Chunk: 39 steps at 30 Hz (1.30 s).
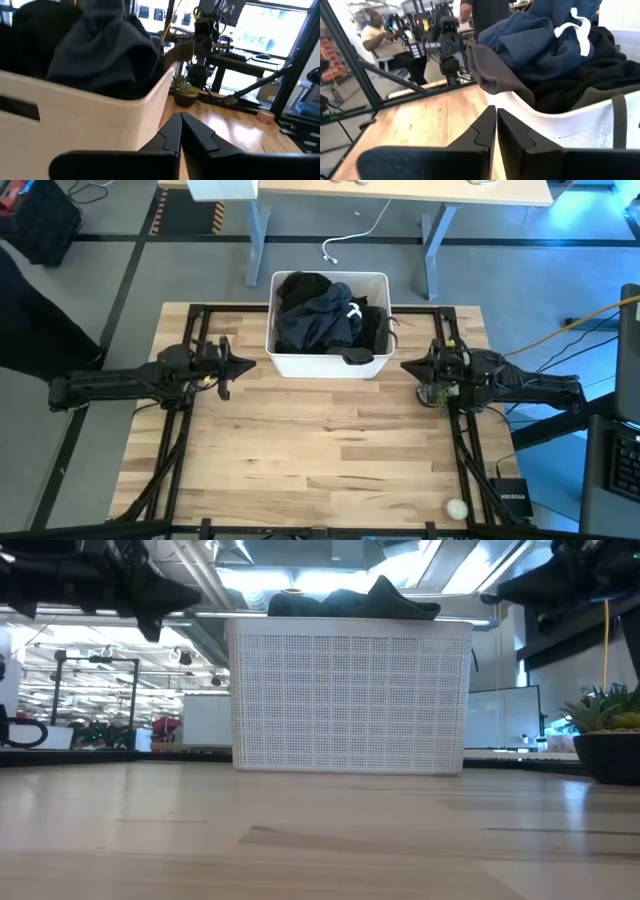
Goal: Sort clothes
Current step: Return to Home Position
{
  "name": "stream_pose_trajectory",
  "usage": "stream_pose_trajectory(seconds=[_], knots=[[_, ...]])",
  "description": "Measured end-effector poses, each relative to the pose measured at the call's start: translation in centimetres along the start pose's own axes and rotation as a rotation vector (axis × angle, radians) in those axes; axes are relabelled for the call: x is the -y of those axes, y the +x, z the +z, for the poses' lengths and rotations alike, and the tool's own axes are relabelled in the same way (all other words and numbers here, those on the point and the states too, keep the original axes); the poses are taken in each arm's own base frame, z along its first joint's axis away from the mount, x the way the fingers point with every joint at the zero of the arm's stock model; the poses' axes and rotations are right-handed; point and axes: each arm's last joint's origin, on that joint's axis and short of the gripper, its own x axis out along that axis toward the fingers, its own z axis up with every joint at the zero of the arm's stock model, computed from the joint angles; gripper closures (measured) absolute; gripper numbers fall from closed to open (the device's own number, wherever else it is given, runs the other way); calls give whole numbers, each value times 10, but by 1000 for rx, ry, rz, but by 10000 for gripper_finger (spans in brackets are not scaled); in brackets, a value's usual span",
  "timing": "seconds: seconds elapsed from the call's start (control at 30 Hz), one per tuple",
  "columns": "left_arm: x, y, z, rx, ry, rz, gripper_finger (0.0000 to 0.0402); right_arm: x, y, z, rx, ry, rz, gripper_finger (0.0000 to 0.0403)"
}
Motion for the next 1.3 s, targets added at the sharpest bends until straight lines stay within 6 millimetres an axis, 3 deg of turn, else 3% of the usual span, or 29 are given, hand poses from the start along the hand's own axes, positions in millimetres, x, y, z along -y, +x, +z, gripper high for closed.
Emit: stream_pose_trajectory(seconds=[0.23,0.37,0.83,1.3], knots=[[-3,-11,-18,36,-34,24,400,4,-6,-18,21,33,5,396],[-5,-16,-31,41,-49,23,401,8,-5,-34,16,52,4,389],[-8,-26,-48,35,-28,24,401,13,4,-67,45,67,70,393],[-3,-32,-45,61,-14,-130,401,12,5,-69,77,-7,113,389]])
